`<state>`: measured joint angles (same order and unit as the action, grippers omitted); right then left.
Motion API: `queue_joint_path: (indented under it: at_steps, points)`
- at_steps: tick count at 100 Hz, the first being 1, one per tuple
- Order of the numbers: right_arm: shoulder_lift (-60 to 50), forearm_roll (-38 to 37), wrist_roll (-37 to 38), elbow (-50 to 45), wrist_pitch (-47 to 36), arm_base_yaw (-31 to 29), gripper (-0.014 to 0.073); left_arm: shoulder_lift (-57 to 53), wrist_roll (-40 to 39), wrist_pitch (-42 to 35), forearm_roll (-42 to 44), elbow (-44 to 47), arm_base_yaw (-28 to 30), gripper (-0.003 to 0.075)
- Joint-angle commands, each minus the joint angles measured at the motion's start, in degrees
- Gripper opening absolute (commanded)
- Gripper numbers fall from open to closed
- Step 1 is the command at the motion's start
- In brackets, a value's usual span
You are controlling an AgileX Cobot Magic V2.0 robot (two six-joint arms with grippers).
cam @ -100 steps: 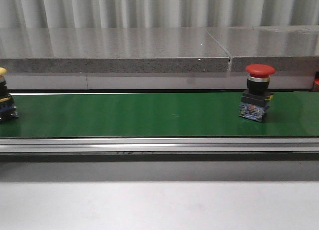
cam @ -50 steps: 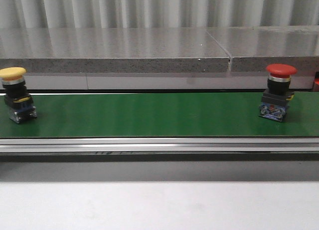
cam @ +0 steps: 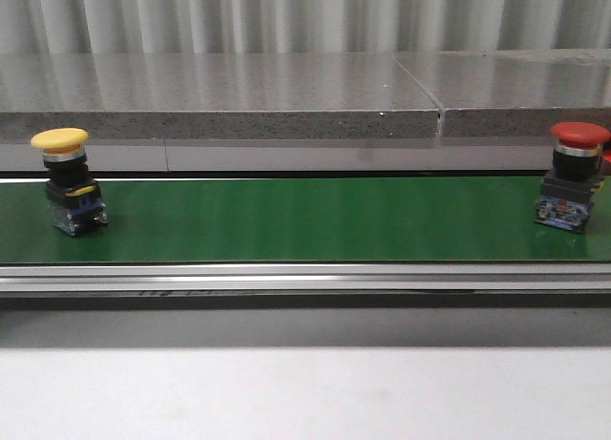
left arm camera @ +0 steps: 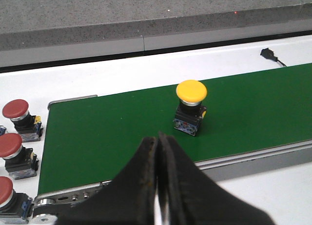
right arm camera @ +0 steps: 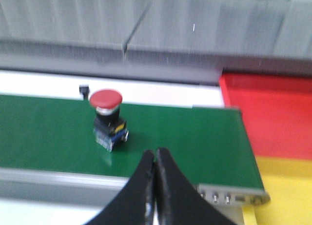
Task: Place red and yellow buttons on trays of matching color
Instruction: 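Grasp the red button arriving at the belt's end with the right gripper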
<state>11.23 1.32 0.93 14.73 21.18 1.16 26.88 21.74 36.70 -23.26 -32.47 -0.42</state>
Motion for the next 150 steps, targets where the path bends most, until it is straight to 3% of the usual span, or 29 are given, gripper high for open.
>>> queue_joint_path:
  at_steps: [1,20,50,59,65,66,75,80,89,122,150]
  points:
    - [6.76,0.37,-0.21,8.4,6.13,-0.09,-0.0068,0.14,-0.02,-4.36,-1.29,-1.47,-0.35,-0.002]
    - [20.12,0.37,-0.21,21.44,19.75,-0.09,-0.0068,0.14,-0.02,-4.36,-1.29,-1.47,-0.35,-0.002]
    - [30.65,0.37,-0.21,25.75,22.27,-0.09,-0.0037,0.14,-0.02,-4.36,-1.29,-1.47,-0.35,-0.002]
    - [31.99,0.37,-0.21,25.75,22.65,-0.09,0.0085,0.14,-0.02,-4.36,-1.29,-1.47,-0.35,-0.002]
    - [32.48,0.37,-0.21,25.75,22.65,-0.09,0.0275,0.14,-0.02,-4.36,-1.29,-1.47,-0.35,-0.002]
    - [32.48,0.37,-0.21,25.75,22.65,-0.09,0.0275,0.14,-0.02,-4.36,-1.29,-1.47,-0.35,-0.002]
    - [32.71,0.37,-0.21,25.75,22.51,-0.09,0.058,0.14,-0.02,-4.36,-1.29,-1.47,-0.35,-0.002]
    - [32.71,0.37,-0.21,25.75,22.02,-0.09,0.0673,0.14,-0.02,-4.36,-1.29,-1.47,-0.35,-0.002]
    - [33.72,0.37,-0.21,26.04,21.26,-0.09,0.0633,0.14,-0.02,-4.36,-1.29,-1.47,-0.35,-0.002]
    - [49.95,0.24,-0.17,32.85,20.82,-0.32,0.0633,0.14,-0.02,-4.36,-1.29,-1.47,-0.35,-0.002]
    - [62.34,0.24,-0.17,40.48,19.21,-5.68,0.0633,0.14,-0.02,-4.36,-1.29,-1.47,-0.35,-0.002]
